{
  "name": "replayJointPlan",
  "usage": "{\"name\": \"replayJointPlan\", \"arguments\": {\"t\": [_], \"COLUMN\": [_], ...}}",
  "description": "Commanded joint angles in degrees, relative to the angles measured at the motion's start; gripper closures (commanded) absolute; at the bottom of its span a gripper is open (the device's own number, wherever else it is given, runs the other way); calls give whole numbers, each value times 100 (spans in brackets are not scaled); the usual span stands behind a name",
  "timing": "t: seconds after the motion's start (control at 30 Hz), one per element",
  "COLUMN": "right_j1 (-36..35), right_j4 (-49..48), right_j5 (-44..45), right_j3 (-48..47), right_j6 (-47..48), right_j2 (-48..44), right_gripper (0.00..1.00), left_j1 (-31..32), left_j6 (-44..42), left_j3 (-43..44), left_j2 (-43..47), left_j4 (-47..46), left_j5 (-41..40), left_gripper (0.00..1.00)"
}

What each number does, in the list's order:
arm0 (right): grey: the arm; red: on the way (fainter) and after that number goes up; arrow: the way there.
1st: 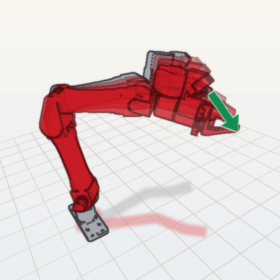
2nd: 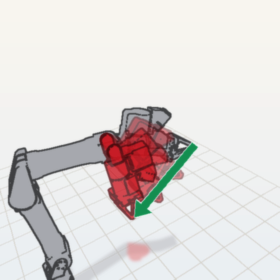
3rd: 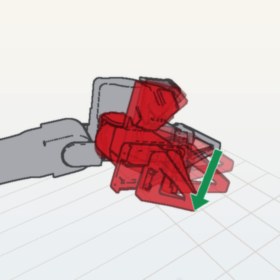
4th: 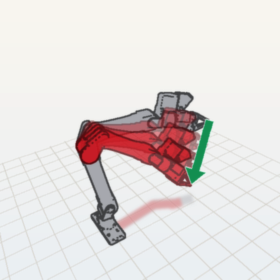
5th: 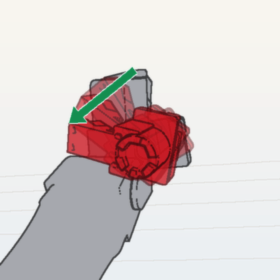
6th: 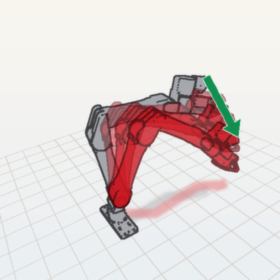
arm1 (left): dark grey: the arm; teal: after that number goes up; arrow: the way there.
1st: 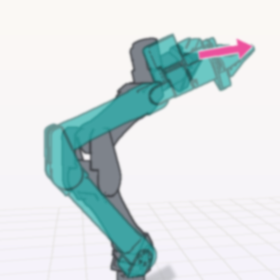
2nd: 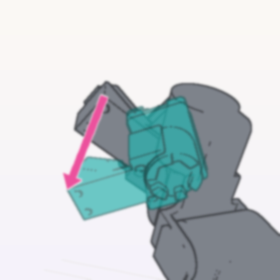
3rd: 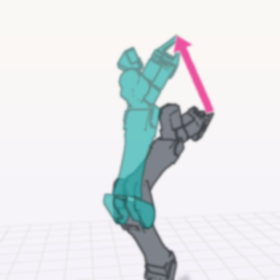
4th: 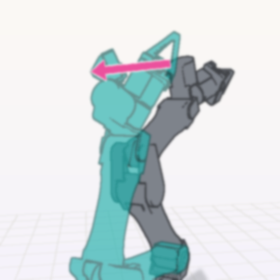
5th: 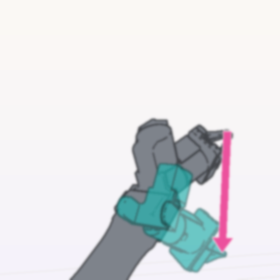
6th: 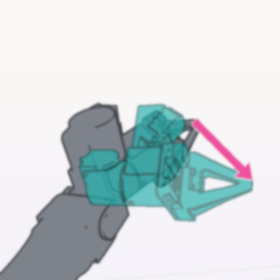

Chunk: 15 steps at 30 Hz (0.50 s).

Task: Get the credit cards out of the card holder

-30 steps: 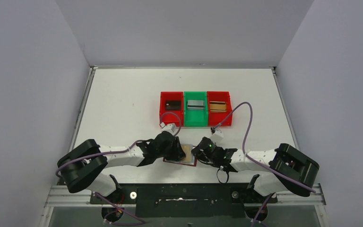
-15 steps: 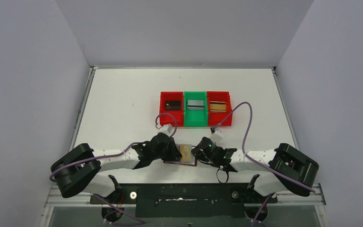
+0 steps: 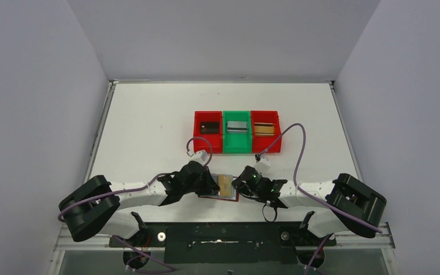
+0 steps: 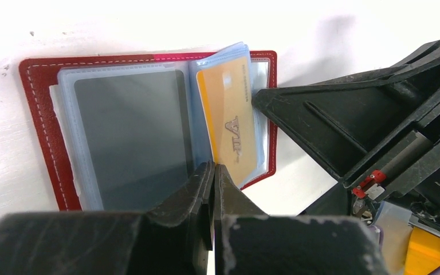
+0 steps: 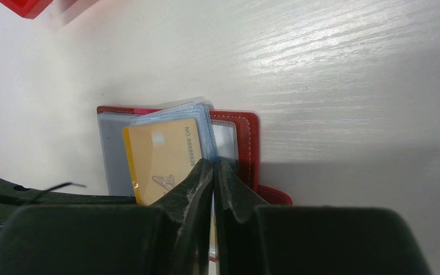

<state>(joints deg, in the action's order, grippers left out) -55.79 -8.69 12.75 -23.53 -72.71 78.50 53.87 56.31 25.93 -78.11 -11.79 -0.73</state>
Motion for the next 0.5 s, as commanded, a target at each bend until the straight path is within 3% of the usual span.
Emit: {"name": "replayJointPlan", "arguments": {"t": [0.0,0.47], "right_j1": [-10,15], "right_j4": [1062,1205], "right_j5": [-187,-242], "right_j3": [138,-165], "right_j6": [131,348], "right_j2": [254,217], "right_gripper": [96,94], "left_j1": [-89,-171], "left_j6": [-114,-136], "left_j3": [-5,-123], "left_j2": [318,314], "left_j4": [-143,-201], "left_j5": [15,103], "left_gripper": [100,100]}}
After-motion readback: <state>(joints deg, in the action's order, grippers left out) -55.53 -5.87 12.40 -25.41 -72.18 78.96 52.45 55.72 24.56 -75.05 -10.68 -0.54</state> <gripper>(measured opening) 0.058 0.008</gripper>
